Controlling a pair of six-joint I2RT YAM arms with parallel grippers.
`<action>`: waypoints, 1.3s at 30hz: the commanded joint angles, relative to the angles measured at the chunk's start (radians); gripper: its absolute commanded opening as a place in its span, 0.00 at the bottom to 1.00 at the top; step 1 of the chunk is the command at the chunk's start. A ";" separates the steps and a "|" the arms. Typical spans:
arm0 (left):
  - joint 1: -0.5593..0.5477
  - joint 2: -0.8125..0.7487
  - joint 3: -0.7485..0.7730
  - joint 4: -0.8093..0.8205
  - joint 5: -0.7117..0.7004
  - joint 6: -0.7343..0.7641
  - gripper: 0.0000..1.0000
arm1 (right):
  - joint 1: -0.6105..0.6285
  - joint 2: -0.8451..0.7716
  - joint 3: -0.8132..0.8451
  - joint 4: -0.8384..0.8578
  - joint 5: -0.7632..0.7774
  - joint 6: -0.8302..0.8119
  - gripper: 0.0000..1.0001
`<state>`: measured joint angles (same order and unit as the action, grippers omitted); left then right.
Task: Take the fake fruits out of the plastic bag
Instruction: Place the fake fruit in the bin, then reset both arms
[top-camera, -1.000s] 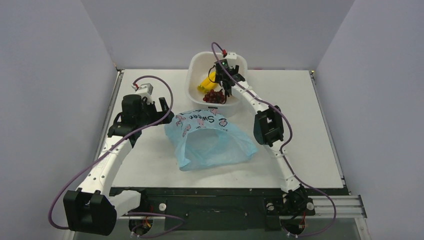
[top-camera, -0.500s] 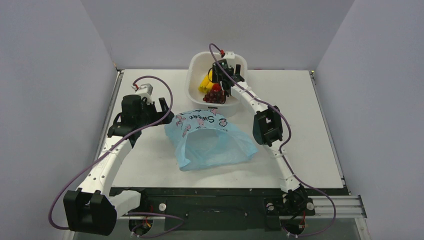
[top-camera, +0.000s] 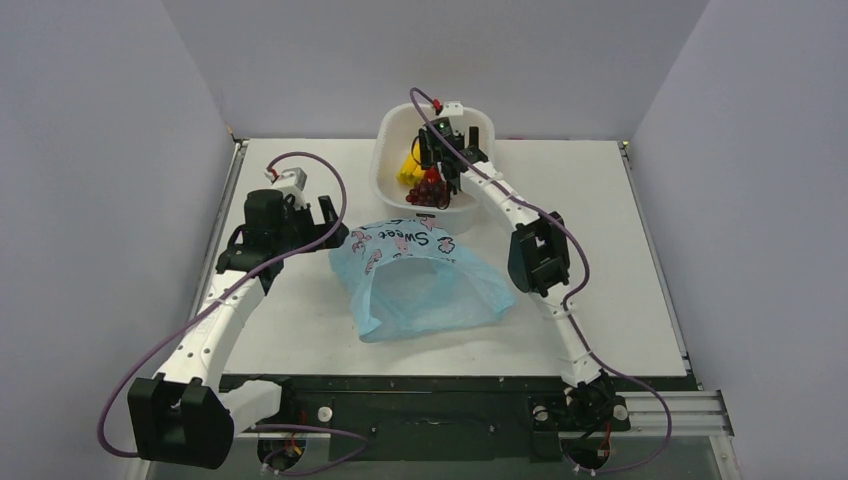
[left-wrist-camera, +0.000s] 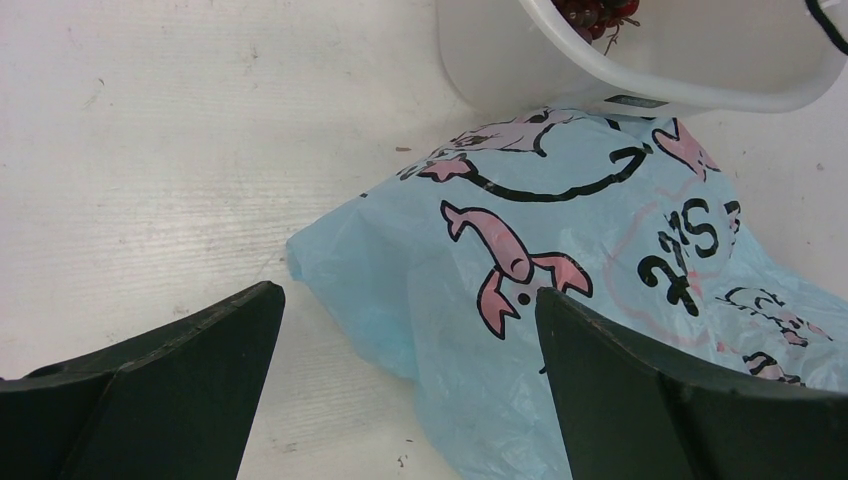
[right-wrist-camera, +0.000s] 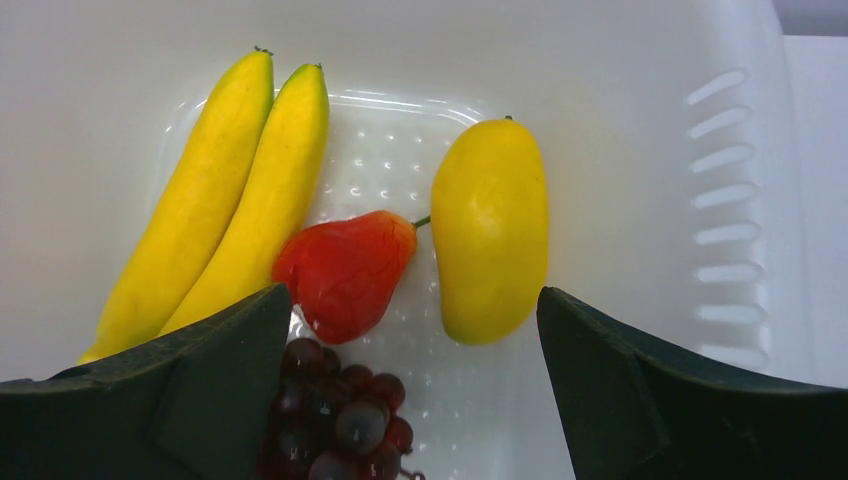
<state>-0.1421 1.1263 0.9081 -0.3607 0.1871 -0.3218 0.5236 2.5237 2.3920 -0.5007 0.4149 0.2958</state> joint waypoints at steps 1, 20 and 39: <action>0.005 0.006 -0.001 0.053 0.000 0.008 0.97 | 0.033 -0.228 -0.083 -0.011 0.036 -0.020 0.88; -0.053 -0.052 -0.048 0.109 -0.043 0.047 0.97 | 0.101 -1.222 -1.118 0.024 0.056 0.067 0.91; -0.272 -0.347 -0.088 0.085 -0.190 0.056 0.97 | 0.099 -2.126 -1.540 -0.305 -0.030 0.266 0.98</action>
<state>-0.4065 0.8925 0.7910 -0.2863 0.0254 -0.2325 0.6170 0.4908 0.8482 -0.7082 0.4053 0.5354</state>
